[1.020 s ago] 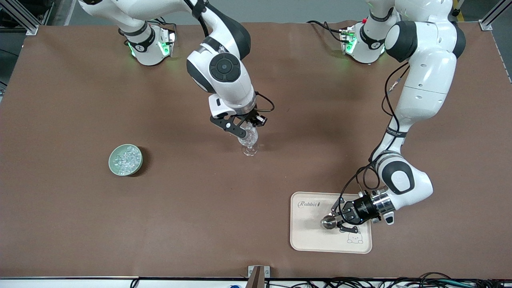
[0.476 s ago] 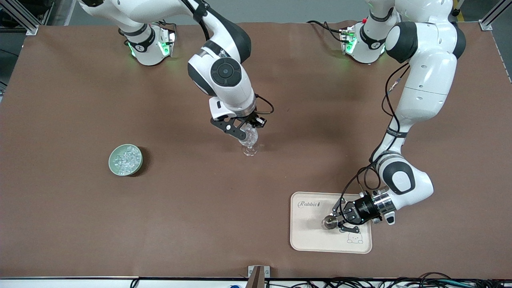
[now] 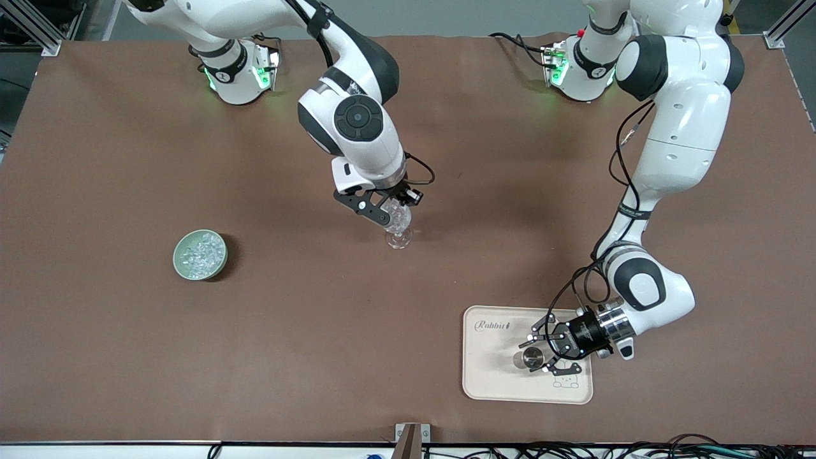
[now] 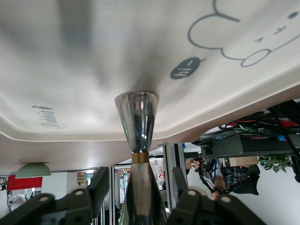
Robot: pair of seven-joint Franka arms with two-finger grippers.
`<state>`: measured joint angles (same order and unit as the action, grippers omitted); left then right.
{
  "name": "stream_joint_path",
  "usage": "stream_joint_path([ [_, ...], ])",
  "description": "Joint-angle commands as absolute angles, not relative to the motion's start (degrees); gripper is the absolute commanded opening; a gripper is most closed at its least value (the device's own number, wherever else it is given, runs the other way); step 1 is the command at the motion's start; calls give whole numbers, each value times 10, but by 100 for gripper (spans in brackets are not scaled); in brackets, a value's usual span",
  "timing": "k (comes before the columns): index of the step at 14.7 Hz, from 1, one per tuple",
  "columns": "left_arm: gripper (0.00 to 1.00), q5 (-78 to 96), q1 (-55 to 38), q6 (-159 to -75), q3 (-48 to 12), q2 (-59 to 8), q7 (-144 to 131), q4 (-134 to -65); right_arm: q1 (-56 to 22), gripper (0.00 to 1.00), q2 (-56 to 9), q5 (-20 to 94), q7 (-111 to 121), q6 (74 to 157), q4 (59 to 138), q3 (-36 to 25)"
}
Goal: Pour wine and add ice with both arms
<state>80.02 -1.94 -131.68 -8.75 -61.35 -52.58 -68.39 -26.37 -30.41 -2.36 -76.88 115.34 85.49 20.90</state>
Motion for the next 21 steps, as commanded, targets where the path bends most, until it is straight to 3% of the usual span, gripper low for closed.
stream_joint_path([
  [1, 100, 809, -13, -1313, -89, -601, -514, -690, -257, 10, -305, -33, -773, 1150, 854, 215],
  [6, 100, 789, 5, -1297, -84, -562, -514, -735, -256, 36, -305, -33, -767, 1150, 853, 215],
  [13, 100, 640, 72, -1203, -84, -492, -516, -760, -252, 51, -301, -29, -767, 1137, 846, 215],
  [14, 100, 603, 75, -1193, -84, -479, -519, -760, -248, 60, -296, -27, -767, 1126, 837, 216],
  [16, 100, 538, 86, -1170, -84, -457, -519, -759, -247, 100, -289, -31, -768, 1102, 812, 216],
  [19, 100, 434, 103, -1121, -86, -423, -509, -754, -232, 100, -254, -82, -770, 1090, 807, 211],
  [21, 100, 381, 105, -1101, -90, -409, -473, -746, -212, 100, -230, -149, -767, 1039, 805, 212],
])
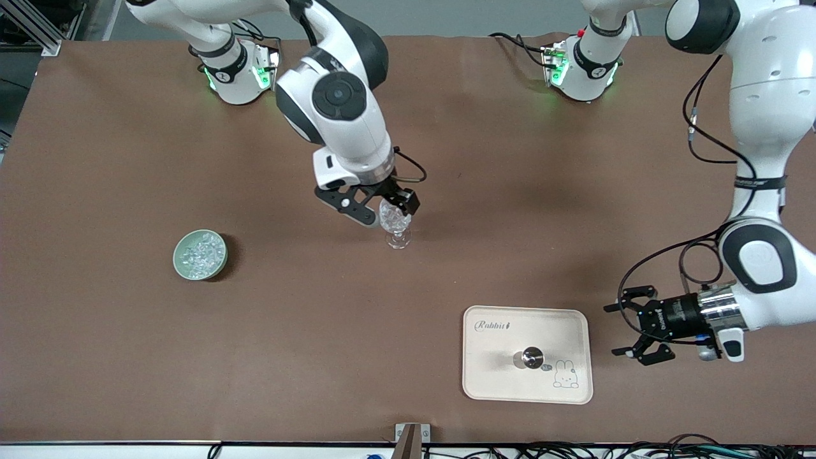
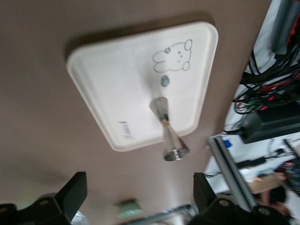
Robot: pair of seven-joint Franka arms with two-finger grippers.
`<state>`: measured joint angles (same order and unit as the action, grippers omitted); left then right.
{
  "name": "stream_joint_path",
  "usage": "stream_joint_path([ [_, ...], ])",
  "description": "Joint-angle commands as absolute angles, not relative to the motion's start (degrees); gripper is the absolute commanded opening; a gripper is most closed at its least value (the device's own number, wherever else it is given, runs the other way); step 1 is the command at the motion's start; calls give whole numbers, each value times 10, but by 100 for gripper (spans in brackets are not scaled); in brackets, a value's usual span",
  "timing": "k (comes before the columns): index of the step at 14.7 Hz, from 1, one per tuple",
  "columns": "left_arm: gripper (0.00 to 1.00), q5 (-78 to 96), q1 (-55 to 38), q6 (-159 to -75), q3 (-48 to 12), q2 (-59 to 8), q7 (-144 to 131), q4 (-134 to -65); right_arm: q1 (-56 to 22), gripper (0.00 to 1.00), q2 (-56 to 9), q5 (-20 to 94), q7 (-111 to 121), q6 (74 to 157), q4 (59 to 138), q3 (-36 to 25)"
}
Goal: Pour wine and add ice with both arms
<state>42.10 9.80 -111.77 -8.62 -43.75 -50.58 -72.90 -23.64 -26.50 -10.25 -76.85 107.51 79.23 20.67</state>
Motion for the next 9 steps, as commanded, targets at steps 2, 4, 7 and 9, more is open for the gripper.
stream_joint_path([
  [2, 100, 349, 105, -1093, -85, -385, -419, -746, -177, 100, -198, -192, -738, 1014, 807, 211],
  [4, 100, 287, 102, -1071, -90, -353, -393, -747, -112, 100, -173, -194, -674, 1014, 807, 216],
  [7, 100, 190, 100, -1009, -98, -303, -284, -750, -40, 100, -142, -190, -552, 1013, 808, 214],
  [9, 100, 137, 98, -1005, -100, -277, -201, -752, -30, 100, -133, -185, -489, 1013, 806, 189],
])
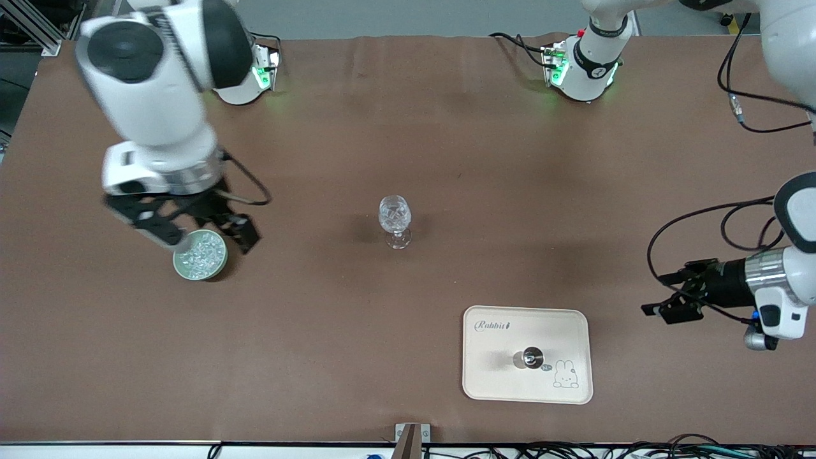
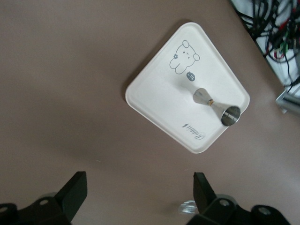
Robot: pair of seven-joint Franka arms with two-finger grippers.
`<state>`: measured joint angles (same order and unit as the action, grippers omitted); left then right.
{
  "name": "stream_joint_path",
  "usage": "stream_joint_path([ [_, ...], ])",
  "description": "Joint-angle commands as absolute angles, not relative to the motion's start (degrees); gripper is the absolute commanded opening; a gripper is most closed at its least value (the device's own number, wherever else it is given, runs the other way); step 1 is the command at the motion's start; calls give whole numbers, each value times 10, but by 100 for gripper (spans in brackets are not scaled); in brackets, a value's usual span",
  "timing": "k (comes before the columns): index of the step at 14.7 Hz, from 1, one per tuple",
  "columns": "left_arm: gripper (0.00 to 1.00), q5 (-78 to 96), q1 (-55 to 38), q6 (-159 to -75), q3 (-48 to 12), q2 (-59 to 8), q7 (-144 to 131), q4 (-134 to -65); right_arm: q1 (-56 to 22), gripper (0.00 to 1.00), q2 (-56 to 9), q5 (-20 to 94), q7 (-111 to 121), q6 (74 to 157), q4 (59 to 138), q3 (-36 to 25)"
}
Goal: Pour wine and add ice with both arms
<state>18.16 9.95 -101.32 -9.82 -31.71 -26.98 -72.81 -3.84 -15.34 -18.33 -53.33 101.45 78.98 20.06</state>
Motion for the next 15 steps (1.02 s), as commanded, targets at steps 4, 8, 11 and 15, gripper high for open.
stream_joint_path([
  [4, 100, 63, 99, -1005, -126, -194, -111, -802, -30, 100, -88, -116, -325, 986, 809, 80],
  [8, 100, 26, 99, -1005, -145, -90, -91, -885, -13, 100, -55, -83, -180, 943, 809, 27],
  [11, 100, 12, 96, -1012, -163, 13, -83, -986, -14, 100, -25, -46, -84, 903, 809, -31],
  [15, 100, 18, 19, -1012, -103, 90, -76, -1063, -12, 100, 2, -29, -38, 861, 822, -54],
])
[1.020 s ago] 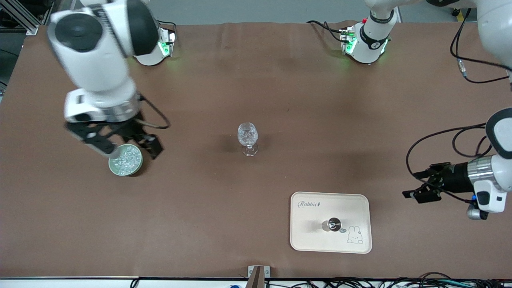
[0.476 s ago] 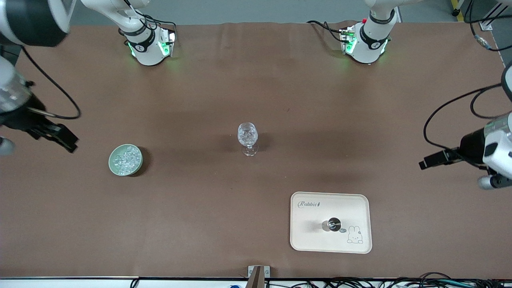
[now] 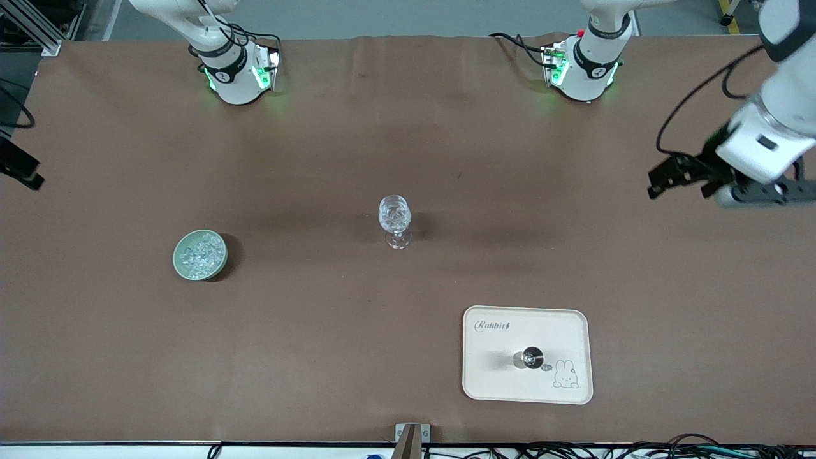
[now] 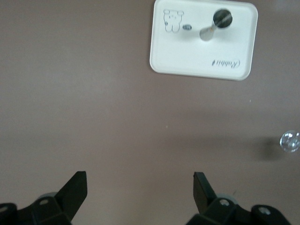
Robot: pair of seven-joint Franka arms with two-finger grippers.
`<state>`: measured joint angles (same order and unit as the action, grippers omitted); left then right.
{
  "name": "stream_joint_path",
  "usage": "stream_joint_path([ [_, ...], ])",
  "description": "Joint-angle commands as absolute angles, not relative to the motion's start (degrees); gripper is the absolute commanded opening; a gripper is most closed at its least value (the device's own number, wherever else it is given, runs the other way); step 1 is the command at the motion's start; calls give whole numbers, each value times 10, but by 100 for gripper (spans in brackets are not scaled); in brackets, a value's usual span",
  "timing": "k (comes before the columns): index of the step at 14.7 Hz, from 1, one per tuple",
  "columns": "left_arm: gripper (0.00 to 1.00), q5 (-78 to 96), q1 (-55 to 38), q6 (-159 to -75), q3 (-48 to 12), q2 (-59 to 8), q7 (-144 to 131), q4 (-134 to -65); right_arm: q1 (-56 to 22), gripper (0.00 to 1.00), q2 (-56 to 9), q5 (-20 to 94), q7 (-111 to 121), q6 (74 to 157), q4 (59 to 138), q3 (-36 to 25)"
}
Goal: Pour wine and add ice with both arms
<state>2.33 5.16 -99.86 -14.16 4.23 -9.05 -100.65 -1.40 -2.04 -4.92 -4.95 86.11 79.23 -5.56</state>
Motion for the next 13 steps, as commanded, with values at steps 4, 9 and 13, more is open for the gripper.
stream_joint_path([
  [4, 100, 9, -39, -1007, -62, 64, -79, -1024, -11, 100, -1, -16, -33, 868, 822, -56],
  [9, 100, 8, -42, -966, -38, 20, -77, -954, -11, 100, -1, -14, -35, 866, 821, -56],
  [13, 100, -7, -71, -965, -12, -16, -79, -933, -11, 100, -1, -11, -35, 870, 821, -56],
])
